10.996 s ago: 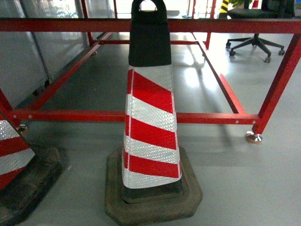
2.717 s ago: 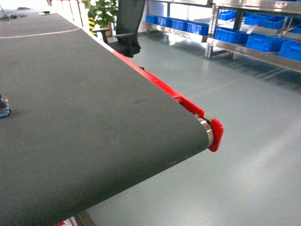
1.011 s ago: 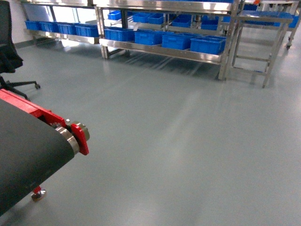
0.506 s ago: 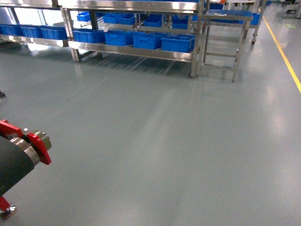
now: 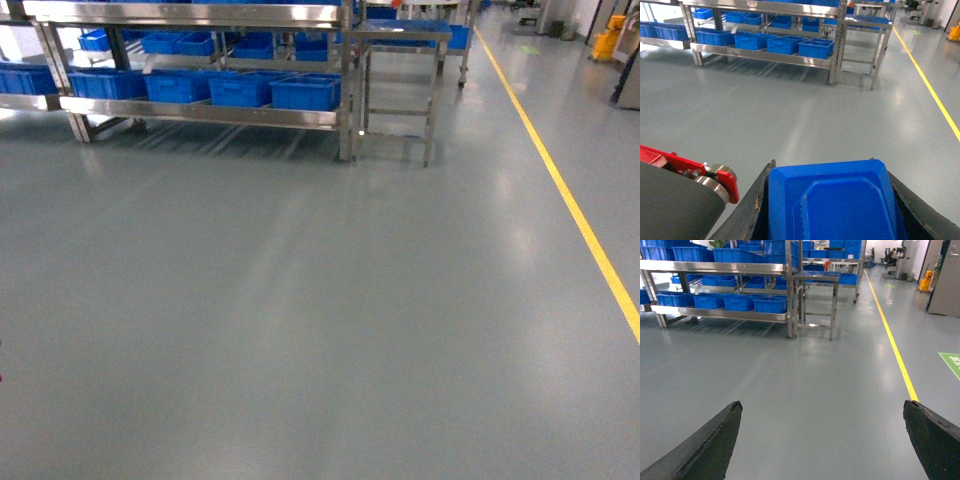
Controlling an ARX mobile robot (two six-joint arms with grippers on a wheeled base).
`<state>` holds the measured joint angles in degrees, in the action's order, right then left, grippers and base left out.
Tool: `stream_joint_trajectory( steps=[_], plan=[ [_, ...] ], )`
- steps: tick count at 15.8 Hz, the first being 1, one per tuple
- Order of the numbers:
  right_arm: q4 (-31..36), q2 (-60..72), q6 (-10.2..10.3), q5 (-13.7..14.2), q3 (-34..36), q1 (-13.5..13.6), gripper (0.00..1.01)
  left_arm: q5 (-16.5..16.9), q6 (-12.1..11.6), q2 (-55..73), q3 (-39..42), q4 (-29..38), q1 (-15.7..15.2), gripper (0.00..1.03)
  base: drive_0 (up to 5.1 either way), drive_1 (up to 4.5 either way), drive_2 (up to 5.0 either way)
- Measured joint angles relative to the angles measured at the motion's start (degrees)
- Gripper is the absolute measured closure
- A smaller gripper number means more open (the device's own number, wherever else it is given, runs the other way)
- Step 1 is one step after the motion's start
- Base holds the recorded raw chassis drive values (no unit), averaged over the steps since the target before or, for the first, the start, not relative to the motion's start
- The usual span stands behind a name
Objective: Pick blue part to blue bin on bottom shelf
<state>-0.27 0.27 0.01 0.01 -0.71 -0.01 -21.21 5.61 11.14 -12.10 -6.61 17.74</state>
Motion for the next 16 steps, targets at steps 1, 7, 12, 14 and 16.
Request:
stream_joint_trajectory(
  steps=[1,7,12,14,16],
  plan=[
    [0.0,0.0,0.0,0.0,0.0,0.0,0.03,0.0,0.0,0.0,0.0,0.0,0.0,0.59,-1.6,-1.59,-1.6],
    [0.0,0.0,0.0,0.0,0.0,0.0,0.03,0.0,0.0,0.0,0.0,0.0,0.0,0.59,-1.6,-1.59,-1.6],
    [0.0,0.0,0.0,0.0,0.0,0.0,0.03,0.0,0.0,0.0,0.0,0.0,0.0,0.59,-1.6,-1.59,-1.6],
    [0.0,0.0,0.0,0.0,0.0,0.0,0.03,0.0,0.0,0.0,0.0,0.0,0.0,0.59,-1.6,-1.59,-1.6],
    [-0.1,0.0,0.0,0.0,0.0,0.0,0.03,0.0,0.0,-0.2,0.0,0.1,0.0,0.59,-0.9,1.29,-3.0]
  ],
)
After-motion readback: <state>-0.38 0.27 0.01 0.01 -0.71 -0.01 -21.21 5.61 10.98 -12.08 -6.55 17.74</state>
